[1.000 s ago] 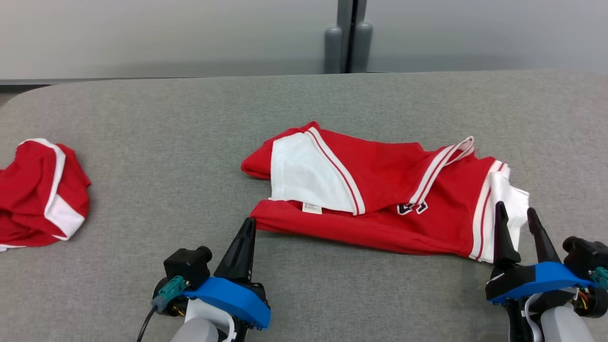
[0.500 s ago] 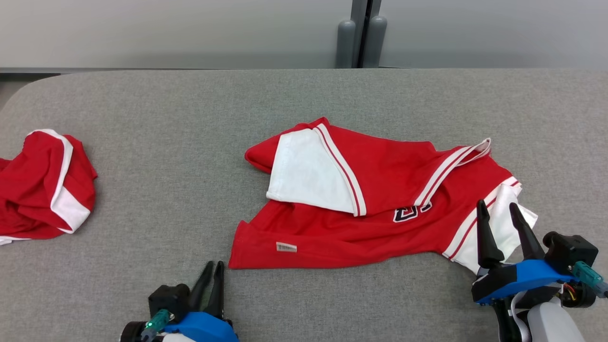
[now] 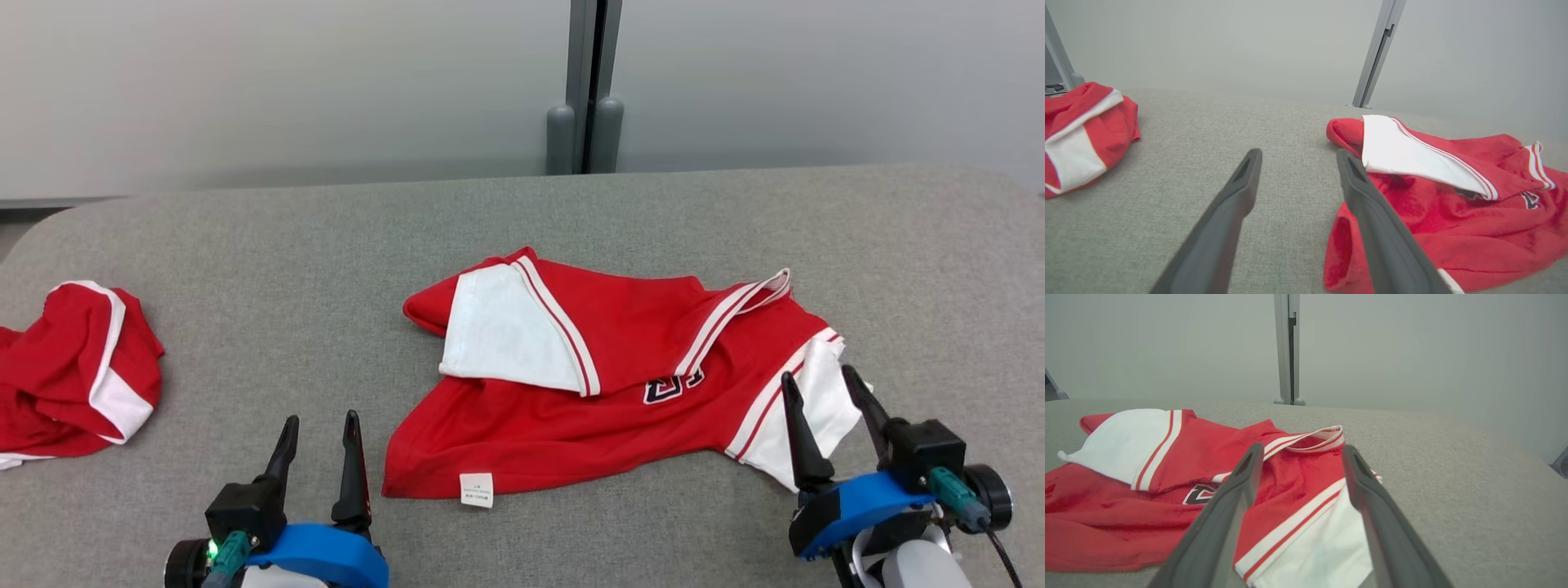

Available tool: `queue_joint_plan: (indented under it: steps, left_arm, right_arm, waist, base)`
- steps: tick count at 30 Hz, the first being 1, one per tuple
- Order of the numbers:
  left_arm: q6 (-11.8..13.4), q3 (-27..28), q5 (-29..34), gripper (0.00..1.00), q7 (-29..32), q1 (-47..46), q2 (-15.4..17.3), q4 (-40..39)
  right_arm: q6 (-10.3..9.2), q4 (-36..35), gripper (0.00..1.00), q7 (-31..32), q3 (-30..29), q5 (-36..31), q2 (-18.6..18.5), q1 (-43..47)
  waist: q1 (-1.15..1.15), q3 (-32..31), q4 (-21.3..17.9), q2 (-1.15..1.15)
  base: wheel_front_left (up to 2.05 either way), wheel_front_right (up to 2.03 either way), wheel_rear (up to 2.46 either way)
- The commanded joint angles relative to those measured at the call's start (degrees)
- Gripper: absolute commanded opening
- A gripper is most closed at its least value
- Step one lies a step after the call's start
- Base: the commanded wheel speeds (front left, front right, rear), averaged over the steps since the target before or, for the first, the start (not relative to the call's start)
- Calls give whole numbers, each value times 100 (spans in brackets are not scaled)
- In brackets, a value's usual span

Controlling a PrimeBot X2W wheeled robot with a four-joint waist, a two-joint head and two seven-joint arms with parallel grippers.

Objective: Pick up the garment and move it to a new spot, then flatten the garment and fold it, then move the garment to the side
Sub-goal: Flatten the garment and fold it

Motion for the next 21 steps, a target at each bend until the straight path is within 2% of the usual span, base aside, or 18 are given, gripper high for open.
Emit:
queue_joint_plan:
  steps: [1,6,15,21]
  left_arm:
    - [40,-13,-59,100,-1,93,-6,7]
    - [62,-124,-123,100,-1,369,-6,113]
    - [-4,-164,-178,100,-1,580,-3,195]
    - [-350,-393,-378,100,-1,469,-6,464]
  right_arm:
    - [0,111,100,-24,24,-101,-24,148]
    - [0,350,100,-24,59,-113,-24,355]
    - [0,418,100,-24,60,-29,-23,454]
    - [0,394,100,-24,129,39,-23,418]
  waist:
    - [0,-205,-104,0]
    - [0,-468,-152,0]
    - [0,-539,-158,0]
    - [0,-460,-185,0]
  base:
    - [0,0,0]
    - [0,0,0]
    - [0,0,0]
    - [0,0,0]
